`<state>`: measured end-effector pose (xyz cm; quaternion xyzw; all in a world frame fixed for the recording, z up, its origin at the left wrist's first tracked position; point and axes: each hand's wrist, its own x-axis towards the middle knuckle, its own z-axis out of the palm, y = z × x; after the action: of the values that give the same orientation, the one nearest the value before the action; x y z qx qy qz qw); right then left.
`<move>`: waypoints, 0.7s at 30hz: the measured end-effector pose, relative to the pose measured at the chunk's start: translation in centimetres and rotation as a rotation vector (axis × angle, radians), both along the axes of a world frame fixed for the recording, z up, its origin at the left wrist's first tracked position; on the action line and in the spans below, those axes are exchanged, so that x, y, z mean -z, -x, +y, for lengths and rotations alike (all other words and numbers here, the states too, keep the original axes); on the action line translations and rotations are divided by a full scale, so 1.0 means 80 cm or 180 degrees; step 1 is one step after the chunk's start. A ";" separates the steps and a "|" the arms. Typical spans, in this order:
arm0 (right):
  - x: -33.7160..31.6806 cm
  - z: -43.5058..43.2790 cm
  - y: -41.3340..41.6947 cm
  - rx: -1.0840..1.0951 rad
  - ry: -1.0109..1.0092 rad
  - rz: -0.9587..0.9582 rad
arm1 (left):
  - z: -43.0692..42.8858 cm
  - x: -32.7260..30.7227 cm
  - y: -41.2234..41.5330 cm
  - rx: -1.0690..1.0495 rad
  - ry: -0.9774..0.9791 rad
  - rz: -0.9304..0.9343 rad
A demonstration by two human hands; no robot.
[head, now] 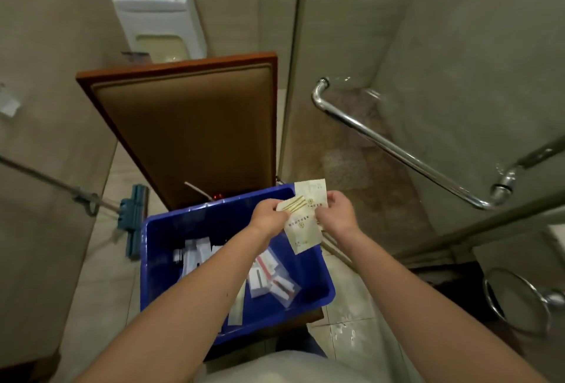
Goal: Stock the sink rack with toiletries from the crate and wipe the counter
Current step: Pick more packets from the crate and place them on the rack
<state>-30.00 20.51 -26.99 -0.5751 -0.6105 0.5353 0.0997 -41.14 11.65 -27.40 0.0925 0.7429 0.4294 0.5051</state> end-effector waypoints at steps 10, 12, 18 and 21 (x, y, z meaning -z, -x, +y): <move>-0.055 -0.081 -0.095 0.0907 -0.0802 -0.0407 | -0.035 -0.039 -0.040 0.0257 -0.0125 0.0573; -0.060 -0.093 -0.118 0.1175 -0.0805 -0.0397 | -0.038 -0.042 -0.055 0.0271 -0.0160 0.0675; -0.065 -0.133 -0.186 0.2259 -0.0483 0.0311 | -0.044 -0.042 -0.123 0.0236 -0.0418 -0.0122; -0.070 -0.147 -0.219 0.2559 -0.0199 0.0677 | -0.046 -0.056 -0.178 0.0501 -0.0477 -0.0636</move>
<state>-12.45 8.73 -21.41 -0.7058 -0.3397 0.4914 0.3806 -26.94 7.93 -22.88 0.1447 0.6452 0.4499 0.6003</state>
